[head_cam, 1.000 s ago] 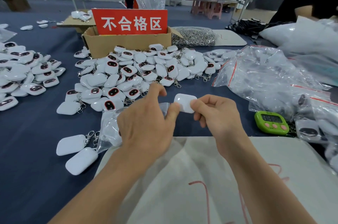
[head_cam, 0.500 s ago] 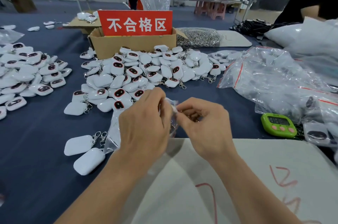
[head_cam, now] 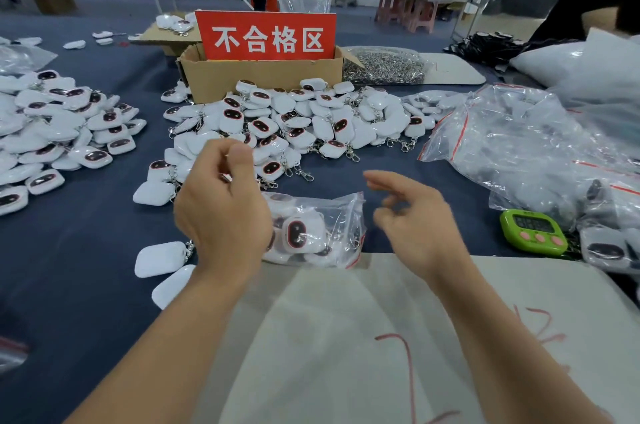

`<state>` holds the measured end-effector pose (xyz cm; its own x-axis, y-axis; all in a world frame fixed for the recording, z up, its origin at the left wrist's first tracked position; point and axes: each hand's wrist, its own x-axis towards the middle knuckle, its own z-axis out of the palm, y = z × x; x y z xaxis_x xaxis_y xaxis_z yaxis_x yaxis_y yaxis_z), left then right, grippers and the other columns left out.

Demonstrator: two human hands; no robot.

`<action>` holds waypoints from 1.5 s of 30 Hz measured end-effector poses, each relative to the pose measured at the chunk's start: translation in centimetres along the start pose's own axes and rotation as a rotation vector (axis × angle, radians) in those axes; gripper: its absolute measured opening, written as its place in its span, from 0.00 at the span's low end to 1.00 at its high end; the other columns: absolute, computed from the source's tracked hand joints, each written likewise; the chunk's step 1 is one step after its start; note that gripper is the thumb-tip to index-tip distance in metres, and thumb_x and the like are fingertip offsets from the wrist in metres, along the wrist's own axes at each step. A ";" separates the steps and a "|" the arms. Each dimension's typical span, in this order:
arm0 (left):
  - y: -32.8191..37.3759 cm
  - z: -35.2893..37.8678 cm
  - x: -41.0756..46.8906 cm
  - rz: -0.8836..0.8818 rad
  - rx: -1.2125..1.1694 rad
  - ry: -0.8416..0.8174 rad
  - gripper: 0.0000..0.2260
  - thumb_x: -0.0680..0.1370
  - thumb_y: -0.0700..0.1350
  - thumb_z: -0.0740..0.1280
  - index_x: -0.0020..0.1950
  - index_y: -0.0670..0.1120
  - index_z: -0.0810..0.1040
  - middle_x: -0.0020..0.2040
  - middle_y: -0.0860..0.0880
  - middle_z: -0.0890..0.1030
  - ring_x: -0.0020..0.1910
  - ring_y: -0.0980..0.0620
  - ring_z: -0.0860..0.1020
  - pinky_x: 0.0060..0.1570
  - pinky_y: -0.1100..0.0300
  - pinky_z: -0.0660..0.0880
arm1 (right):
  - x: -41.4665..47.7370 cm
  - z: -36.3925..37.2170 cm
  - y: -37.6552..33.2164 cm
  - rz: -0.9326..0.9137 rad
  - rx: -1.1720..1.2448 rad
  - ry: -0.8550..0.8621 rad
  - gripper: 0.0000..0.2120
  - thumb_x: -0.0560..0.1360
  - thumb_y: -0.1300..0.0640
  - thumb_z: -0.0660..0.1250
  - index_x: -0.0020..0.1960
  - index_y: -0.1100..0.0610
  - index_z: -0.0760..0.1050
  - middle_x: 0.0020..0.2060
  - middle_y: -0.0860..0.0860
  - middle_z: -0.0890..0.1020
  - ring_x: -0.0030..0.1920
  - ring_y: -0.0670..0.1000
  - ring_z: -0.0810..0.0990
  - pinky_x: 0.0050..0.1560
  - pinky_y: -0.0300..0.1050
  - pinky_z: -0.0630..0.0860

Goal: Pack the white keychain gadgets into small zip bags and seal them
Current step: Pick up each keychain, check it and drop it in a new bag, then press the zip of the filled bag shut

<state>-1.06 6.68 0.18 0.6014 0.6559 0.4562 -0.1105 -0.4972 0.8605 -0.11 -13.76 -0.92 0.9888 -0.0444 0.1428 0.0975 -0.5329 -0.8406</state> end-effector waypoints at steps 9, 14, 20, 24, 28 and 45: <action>0.0 -0.4 0.4 -0.031 -0.093 0.016 0.08 0.78 0.48 0.63 0.39 0.53 0.75 0.35 0.59 0.78 0.36 0.61 0.74 0.37 0.71 0.66 | 0.3 0.6 0.6 0.134 0.219 0.059 0.12 0.77 0.64 0.69 0.40 0.51 0.84 0.28 0.47 0.84 0.25 0.42 0.73 0.34 0.38 0.72; 1.2 -0.3 -3.0 0.404 0.045 -0.469 0.09 0.67 0.44 0.69 0.45 0.53 0.81 0.38 0.58 0.79 0.38 0.56 0.75 0.40 0.61 0.71 | 0.6 -1.0 0.6 0.171 0.290 0.107 0.19 0.70 0.67 0.63 0.44 0.46 0.86 0.24 0.49 0.79 0.24 0.44 0.69 0.29 0.35 0.67; 2.4 1.9 -6.7 0.717 0.188 -0.859 0.33 0.64 0.57 0.75 0.69 0.57 0.74 0.64 0.59 0.78 0.63 0.56 0.75 0.61 0.57 0.70 | 0.8 -1.8 0.0 0.399 0.700 0.221 0.12 0.71 0.70 0.66 0.37 0.59 0.84 0.26 0.53 0.78 0.27 0.50 0.73 0.35 0.43 0.71; 2.2 2.1 -6.8 0.672 0.097 -0.567 0.20 0.69 0.52 0.75 0.59 0.49 0.82 0.54 0.54 0.84 0.53 0.53 0.77 0.54 0.60 0.66 | 0.9 -2.5 -0.1 0.414 1.101 0.083 0.05 0.76 0.67 0.65 0.47 0.64 0.80 0.34 0.56 0.81 0.34 0.53 0.77 0.44 0.47 0.75; 1.9 1.1 -5.3 0.421 -0.166 -0.443 0.13 0.76 0.42 0.66 0.57 0.53 0.84 0.52 0.61 0.84 0.52 0.61 0.79 0.54 0.64 0.73 | 0.2 -3.2 -0.4 0.162 1.099 -0.065 0.09 0.74 0.68 0.64 0.44 0.62 0.83 0.33 0.57 0.82 0.31 0.50 0.77 0.34 0.39 0.76; 5.3 4.2 -0.1 -0.417 -0.633 -0.577 0.08 0.79 0.39 0.72 0.41 0.47 0.87 0.39 0.48 0.87 0.39 0.54 0.83 0.40 0.62 0.79 | 2.0 -3.8 -2.5 -0.005 0.687 0.234 0.15 0.79 0.61 0.71 0.34 0.60 0.78 0.25 0.48 0.74 0.29 0.44 0.69 0.35 0.32 0.68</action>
<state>1.60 1.59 3.73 0.9682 0.2454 0.0480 -0.1049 0.2242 0.9689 1.21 -15.71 3.45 0.9454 -0.2643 0.1908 0.2272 0.1145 -0.9671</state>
